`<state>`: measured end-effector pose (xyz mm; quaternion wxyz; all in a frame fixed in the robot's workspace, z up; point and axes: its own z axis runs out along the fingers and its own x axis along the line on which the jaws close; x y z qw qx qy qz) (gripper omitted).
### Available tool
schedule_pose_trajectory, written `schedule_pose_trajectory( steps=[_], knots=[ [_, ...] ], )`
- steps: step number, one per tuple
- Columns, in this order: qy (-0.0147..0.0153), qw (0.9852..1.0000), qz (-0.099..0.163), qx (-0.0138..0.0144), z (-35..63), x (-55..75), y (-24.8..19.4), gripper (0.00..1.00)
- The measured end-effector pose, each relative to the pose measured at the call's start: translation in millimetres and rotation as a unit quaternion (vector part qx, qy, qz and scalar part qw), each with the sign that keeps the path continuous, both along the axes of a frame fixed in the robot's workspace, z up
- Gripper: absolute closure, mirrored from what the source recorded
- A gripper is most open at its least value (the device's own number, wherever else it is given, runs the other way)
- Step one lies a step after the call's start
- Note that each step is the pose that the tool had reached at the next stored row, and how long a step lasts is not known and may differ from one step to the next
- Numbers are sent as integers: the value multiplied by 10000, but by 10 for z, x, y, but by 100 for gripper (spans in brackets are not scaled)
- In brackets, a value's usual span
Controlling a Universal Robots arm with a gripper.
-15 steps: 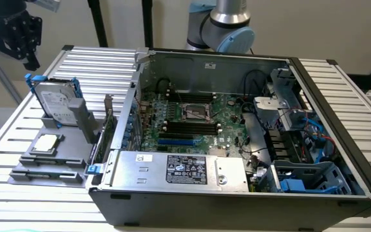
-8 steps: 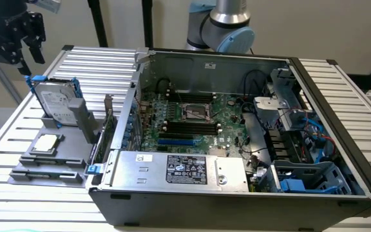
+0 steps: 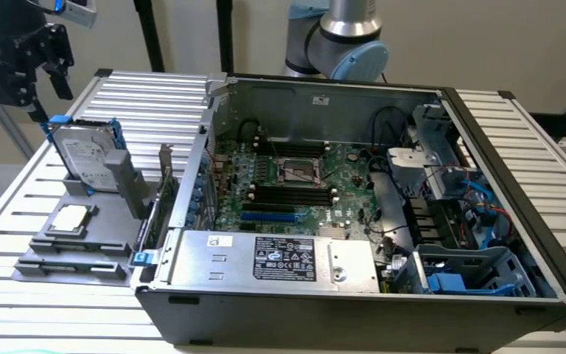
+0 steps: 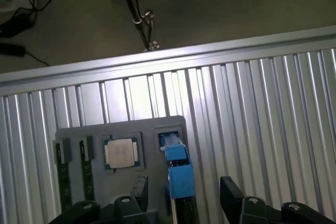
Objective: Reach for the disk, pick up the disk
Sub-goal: 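Pick up the disk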
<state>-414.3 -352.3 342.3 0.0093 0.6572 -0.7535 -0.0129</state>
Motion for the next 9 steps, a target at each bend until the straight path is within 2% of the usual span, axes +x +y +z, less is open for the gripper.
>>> schedule_pose_trajectory(
  steps=[9],
  knots=[
    [0,9996,298,0,-164,0,0,35]
  ],
)
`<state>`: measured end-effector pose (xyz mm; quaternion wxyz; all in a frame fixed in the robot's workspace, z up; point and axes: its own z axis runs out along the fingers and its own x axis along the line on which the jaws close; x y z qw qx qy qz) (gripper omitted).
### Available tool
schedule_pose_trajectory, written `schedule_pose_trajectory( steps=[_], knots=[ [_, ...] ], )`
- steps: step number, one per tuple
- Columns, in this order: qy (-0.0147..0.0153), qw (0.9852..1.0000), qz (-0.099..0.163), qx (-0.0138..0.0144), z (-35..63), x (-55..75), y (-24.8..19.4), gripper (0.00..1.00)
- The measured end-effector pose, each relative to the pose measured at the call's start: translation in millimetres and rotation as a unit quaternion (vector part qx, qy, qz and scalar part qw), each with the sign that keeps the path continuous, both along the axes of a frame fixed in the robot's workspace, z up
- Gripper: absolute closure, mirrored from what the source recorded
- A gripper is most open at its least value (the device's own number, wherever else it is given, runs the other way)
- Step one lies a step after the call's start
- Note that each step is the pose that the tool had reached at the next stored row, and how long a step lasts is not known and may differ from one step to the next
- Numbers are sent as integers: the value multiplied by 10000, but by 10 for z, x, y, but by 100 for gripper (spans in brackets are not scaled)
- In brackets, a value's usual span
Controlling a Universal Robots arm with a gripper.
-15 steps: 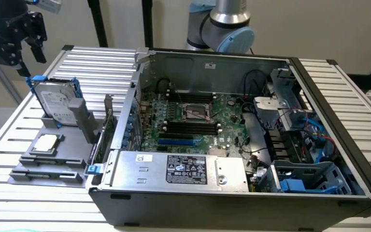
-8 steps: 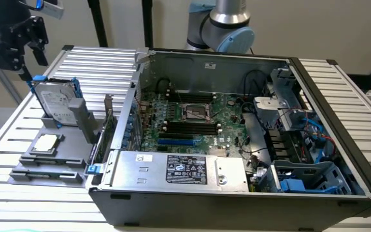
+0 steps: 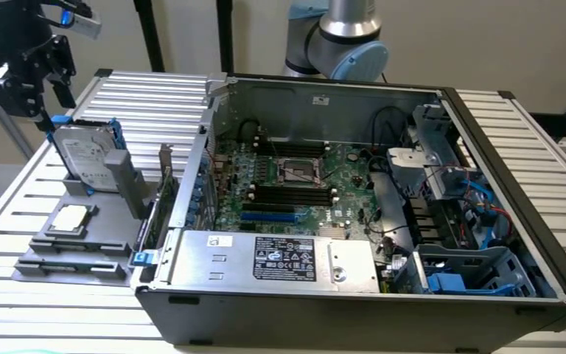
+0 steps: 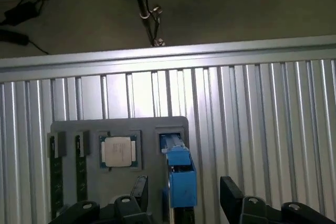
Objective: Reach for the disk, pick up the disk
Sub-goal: 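Pick up the disk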
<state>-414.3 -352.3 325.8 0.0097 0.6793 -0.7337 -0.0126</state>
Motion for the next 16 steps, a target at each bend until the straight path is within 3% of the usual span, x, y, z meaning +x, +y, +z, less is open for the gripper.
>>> schedule_pose_trajectory(
  steps=[16],
  knots=[
    [0,9999,144,0,-243,-1,-11,35]
  ],
)
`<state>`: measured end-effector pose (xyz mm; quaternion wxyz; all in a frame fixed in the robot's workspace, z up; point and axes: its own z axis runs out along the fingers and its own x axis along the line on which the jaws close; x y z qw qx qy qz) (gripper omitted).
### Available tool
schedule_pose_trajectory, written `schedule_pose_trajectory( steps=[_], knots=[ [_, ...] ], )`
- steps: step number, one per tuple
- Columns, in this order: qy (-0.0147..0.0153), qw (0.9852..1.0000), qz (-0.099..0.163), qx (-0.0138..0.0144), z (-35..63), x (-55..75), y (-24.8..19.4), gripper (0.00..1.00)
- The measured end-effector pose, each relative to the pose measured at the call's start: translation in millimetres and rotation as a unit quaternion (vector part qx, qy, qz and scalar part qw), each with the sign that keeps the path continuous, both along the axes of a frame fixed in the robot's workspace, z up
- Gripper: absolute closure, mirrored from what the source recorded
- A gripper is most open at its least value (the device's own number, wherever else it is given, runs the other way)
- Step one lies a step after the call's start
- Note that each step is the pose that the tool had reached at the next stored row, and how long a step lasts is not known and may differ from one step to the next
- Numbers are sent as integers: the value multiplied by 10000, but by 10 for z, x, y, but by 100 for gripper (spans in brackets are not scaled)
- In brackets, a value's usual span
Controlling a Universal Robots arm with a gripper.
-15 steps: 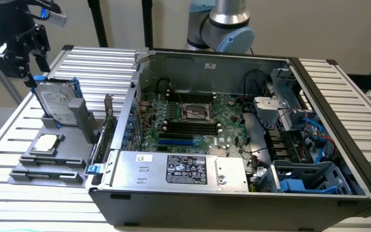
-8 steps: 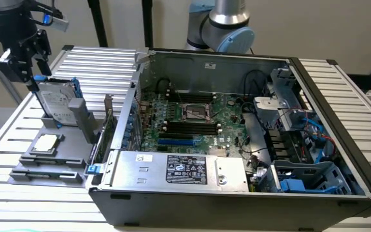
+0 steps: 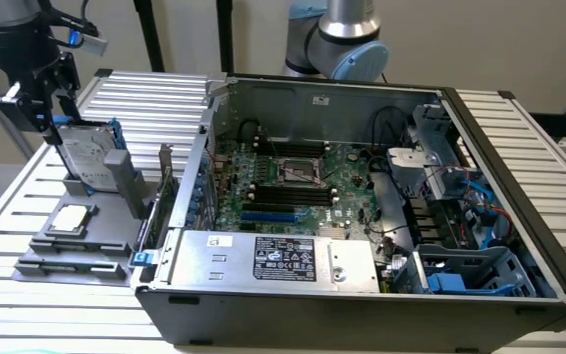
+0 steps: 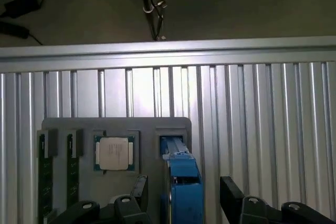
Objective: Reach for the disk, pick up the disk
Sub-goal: 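Pick up the disk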
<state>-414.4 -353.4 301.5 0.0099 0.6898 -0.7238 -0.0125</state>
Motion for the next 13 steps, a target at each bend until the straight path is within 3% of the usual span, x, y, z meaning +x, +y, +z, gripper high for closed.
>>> schedule_pose_trajectory(
  steps=[13],
  knots=[
    [-9,10000,33,-1,-111,-13,0,35]
  ],
)
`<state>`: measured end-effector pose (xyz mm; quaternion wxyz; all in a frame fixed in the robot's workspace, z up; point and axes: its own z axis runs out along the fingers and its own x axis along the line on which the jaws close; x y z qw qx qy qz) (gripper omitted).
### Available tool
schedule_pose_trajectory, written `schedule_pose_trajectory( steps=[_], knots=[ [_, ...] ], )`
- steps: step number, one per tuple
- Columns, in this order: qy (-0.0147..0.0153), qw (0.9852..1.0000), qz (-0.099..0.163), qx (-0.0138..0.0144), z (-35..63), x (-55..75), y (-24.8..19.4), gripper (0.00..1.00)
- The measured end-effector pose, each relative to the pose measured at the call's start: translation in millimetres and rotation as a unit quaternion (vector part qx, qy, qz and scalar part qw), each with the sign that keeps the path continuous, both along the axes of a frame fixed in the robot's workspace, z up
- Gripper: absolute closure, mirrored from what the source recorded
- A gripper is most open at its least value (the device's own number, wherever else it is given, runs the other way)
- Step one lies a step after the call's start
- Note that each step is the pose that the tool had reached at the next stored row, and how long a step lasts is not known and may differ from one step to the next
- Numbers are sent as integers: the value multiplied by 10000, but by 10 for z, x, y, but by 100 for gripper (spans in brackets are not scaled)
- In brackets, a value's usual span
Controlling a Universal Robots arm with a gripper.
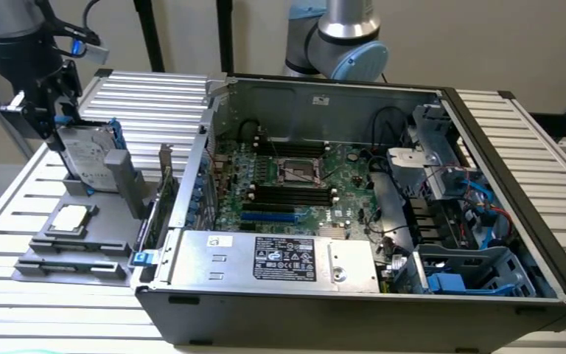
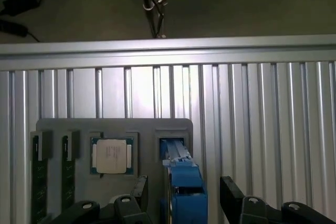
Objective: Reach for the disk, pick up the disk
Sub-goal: 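Pick up the disk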
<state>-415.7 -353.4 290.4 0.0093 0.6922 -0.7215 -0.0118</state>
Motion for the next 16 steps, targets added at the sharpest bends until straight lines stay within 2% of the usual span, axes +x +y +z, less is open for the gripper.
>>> schedule_pose_trajectory(
  steps=[7,8,9,10,16],
  knots=[
    [-1,10000,16,0,-8,15,0,37],
    [-1,10000,17,0,-8,15,-1,43],
    [-1,10000,17,1,-8,16,-1,43],
    [-1,10000,17,1,-9,16,-1,50],
    [-5,10000,17,8,-9,14,-7,50]
  ],
)
